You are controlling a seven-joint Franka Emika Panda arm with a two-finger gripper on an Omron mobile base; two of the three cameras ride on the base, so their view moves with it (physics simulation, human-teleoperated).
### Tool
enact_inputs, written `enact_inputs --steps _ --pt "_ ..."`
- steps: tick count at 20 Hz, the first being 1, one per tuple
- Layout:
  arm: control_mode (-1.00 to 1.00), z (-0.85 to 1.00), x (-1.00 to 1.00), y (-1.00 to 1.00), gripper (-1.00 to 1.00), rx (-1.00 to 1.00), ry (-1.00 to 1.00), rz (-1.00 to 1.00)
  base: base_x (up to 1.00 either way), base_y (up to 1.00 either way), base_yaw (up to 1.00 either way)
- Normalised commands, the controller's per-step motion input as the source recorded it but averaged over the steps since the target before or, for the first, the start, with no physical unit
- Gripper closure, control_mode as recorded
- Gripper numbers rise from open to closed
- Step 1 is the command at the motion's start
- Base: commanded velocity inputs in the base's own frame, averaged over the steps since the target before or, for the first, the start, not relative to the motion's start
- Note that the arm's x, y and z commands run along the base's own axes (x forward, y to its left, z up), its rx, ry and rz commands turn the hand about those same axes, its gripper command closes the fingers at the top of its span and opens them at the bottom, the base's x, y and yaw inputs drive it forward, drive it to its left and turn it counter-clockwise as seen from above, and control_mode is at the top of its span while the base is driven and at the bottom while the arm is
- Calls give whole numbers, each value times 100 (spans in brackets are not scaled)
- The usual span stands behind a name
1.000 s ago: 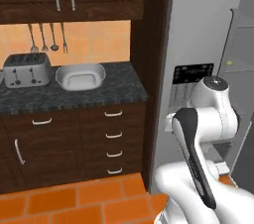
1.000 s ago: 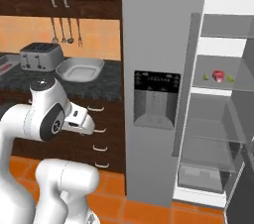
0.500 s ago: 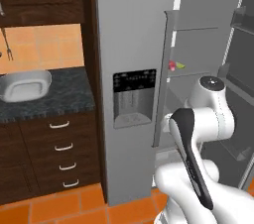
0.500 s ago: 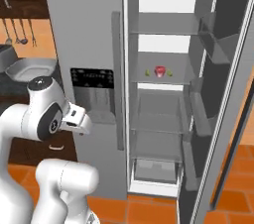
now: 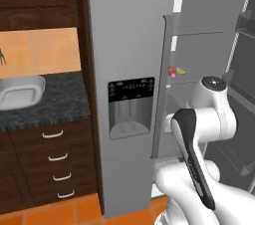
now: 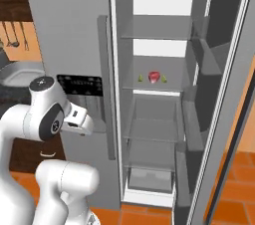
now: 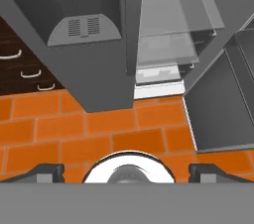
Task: Place one lemon wedge and one steak in each tupperware on the nearby counter, to pack two identical lunches.
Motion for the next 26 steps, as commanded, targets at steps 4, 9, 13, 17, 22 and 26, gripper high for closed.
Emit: enact_inputs --steps 4,9,13,17,22,26 --pt "100 0 0 0 -100 0 0 0 7 -46 16" --pt "100 0 0 0 -100 0 0 0 5 -69 3" --pt "100 0 0 0 -100 0 0 0 22 -43 -7" --pt "100 0 0 0 -100 0 0 0 41 -3 -12" --pt "100 0 0 0 -100 0 0 0 41 -2 -14" --pt "100 0 0 0 -100 0 0 0 36 -31 -11"
